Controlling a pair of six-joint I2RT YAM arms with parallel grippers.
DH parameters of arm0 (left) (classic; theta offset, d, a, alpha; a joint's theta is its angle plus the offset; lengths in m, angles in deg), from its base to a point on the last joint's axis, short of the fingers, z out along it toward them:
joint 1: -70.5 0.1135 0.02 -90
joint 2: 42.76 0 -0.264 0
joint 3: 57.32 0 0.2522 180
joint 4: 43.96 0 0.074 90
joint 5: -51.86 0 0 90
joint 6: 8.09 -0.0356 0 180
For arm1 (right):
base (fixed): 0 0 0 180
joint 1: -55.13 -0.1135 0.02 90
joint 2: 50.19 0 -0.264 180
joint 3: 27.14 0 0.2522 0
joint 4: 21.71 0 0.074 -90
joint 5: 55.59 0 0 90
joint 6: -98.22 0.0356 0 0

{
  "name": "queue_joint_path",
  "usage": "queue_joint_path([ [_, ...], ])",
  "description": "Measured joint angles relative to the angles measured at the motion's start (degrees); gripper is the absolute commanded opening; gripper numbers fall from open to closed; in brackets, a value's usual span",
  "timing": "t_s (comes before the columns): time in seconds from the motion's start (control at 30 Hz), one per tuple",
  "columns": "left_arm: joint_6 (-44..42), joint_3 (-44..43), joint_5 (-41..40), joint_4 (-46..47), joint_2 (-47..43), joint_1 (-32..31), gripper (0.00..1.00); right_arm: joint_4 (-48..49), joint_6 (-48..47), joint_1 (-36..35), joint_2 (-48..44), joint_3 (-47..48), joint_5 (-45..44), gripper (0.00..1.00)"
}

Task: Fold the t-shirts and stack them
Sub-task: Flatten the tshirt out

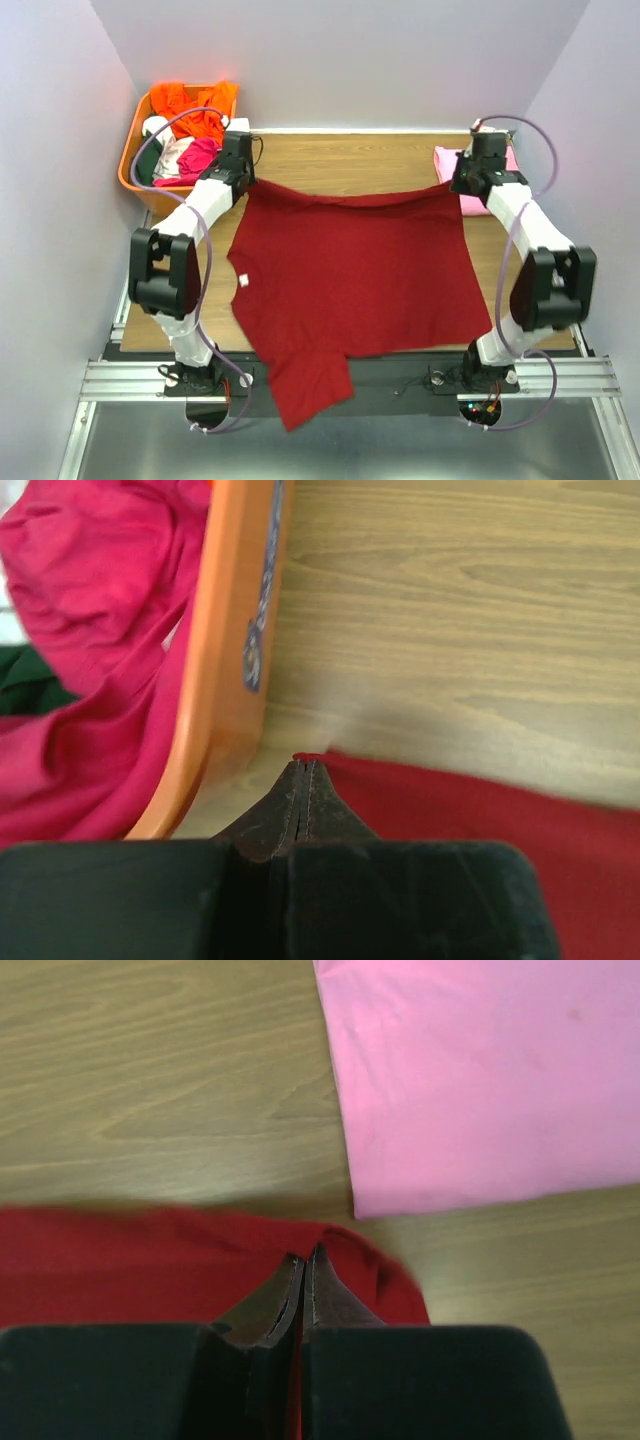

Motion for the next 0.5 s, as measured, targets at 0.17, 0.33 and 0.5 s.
queue_joint_path([
  [0.17, 0.2, -6.25, -0.28, 1.66, 5.09, 0.0, 0.0, 3.19, -0.04, 0.0, 12.61, 2.95, 0.57, 0.01],
  [0.33, 0.42, -12.7, -0.63, 2.12, 7.34, 0.0, 0.0, 4.04, 0.04, 0.0, 17.31, 5.51, 1.73, 0.01],
  [0.5, 1.73, -15.23, -0.26, -0.44, 8.31, 0.04, 0.0, 5.2, 0.35, 0.42, 17.4, 7.41, 2.69, 0.01],
])
